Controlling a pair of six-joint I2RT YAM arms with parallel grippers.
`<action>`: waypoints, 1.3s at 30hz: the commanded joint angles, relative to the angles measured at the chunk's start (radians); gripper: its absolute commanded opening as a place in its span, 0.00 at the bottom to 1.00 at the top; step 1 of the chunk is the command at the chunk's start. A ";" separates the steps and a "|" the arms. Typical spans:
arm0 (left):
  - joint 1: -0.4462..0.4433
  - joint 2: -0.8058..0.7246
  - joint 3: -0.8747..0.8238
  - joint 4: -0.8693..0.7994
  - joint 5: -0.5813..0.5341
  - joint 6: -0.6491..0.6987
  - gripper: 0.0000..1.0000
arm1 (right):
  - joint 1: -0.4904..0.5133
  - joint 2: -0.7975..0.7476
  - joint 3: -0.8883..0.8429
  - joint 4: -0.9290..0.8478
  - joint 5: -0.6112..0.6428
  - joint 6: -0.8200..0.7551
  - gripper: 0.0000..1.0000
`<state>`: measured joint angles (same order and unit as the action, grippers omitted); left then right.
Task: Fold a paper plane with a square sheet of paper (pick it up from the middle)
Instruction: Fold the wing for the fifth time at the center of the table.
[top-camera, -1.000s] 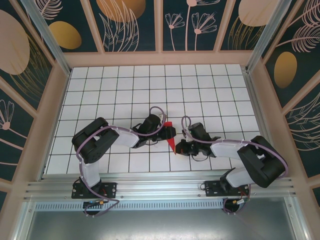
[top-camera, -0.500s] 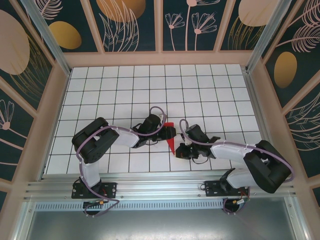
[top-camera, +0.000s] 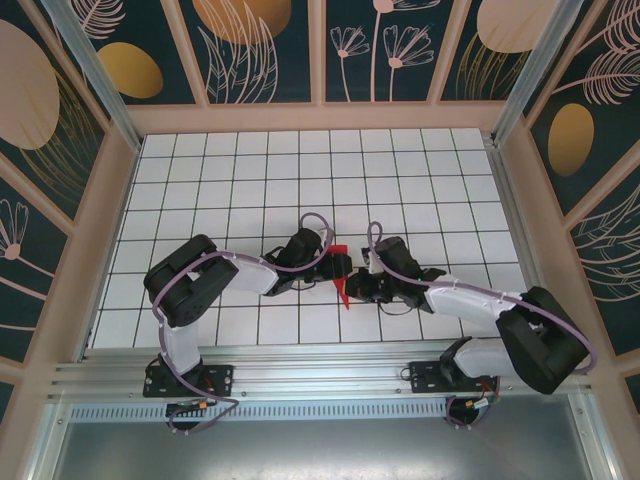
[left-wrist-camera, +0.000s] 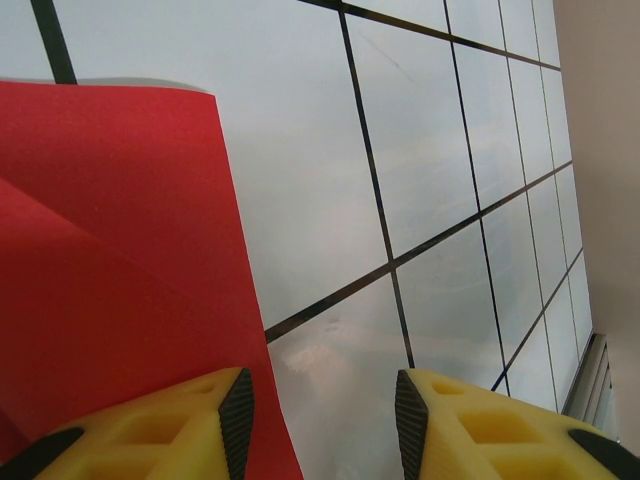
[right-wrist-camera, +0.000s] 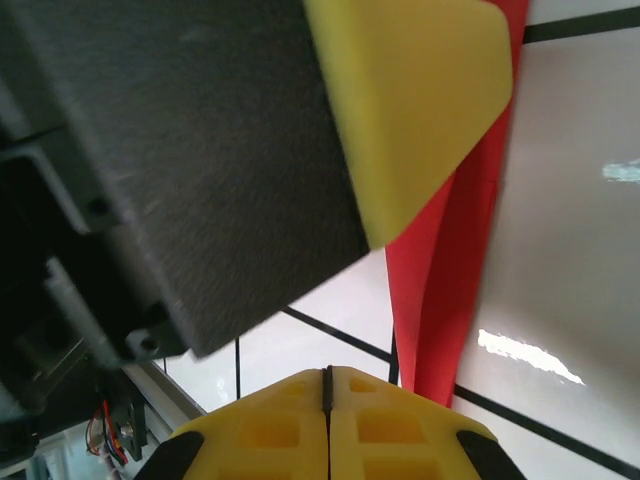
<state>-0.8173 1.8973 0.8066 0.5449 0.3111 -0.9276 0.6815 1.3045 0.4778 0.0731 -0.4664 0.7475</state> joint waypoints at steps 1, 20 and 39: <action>0.009 0.051 -0.004 -0.114 -0.015 0.024 0.44 | -0.004 0.051 0.018 0.115 -0.063 0.049 0.07; 0.009 0.051 0.003 -0.117 -0.015 0.026 0.44 | -0.033 0.130 -0.122 0.027 -0.036 -0.020 0.08; 0.008 0.055 0.012 -0.125 -0.012 0.027 0.44 | -0.017 0.099 -0.024 0.158 -0.091 0.062 0.10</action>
<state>-0.8169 1.8996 0.8211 0.5209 0.3145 -0.9237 0.6563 1.3632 0.4385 0.1772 -0.5282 0.7895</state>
